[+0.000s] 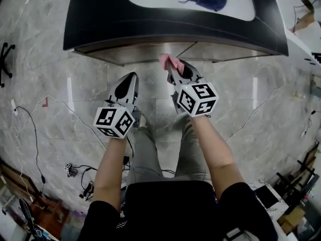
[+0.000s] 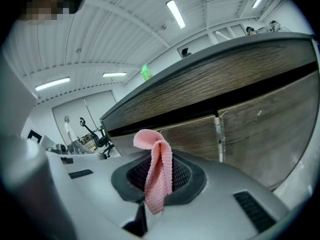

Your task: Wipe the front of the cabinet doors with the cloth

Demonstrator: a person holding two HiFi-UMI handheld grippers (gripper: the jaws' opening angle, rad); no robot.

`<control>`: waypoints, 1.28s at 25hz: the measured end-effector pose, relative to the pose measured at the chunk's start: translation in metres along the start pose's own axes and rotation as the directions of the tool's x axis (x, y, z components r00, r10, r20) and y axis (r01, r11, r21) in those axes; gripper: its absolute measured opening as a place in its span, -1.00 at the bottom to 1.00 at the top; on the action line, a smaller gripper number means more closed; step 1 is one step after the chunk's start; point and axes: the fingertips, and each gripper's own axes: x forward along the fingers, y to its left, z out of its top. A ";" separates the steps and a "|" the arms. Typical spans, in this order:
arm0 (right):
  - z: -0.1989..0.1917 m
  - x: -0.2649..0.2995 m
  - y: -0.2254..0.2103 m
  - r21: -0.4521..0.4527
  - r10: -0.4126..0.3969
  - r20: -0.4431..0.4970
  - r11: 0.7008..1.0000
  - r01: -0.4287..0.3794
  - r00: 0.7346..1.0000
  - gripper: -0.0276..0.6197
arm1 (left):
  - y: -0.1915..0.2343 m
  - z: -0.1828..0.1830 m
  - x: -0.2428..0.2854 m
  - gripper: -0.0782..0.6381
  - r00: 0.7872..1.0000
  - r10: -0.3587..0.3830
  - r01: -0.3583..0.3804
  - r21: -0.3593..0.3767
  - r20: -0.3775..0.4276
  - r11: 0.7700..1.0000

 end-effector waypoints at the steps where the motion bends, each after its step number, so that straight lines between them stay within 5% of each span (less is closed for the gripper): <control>1: 0.004 -0.003 -0.012 -0.007 0.007 0.000 1.000 -0.007 1.000 -0.78 | -0.008 -0.003 0.009 -0.76 1.000 0.008 -0.008 -0.002 0.007 1.000; 15: 0.039 -0.043 -0.121 -0.047 0.049 0.014 0.998 -0.048 0.999 -0.78 | -0.110 -0.024 0.111 -0.76 1.000 -0.009 0.009 0.025 -0.001 1.000; 32: 0.049 -0.121 -0.253 0.038 -0.120 0.067 0.992 0.117 0.991 -0.78 | -0.190 -0.060 0.180 -0.76 0.993 -0.086 0.091 0.054 -0.086 0.994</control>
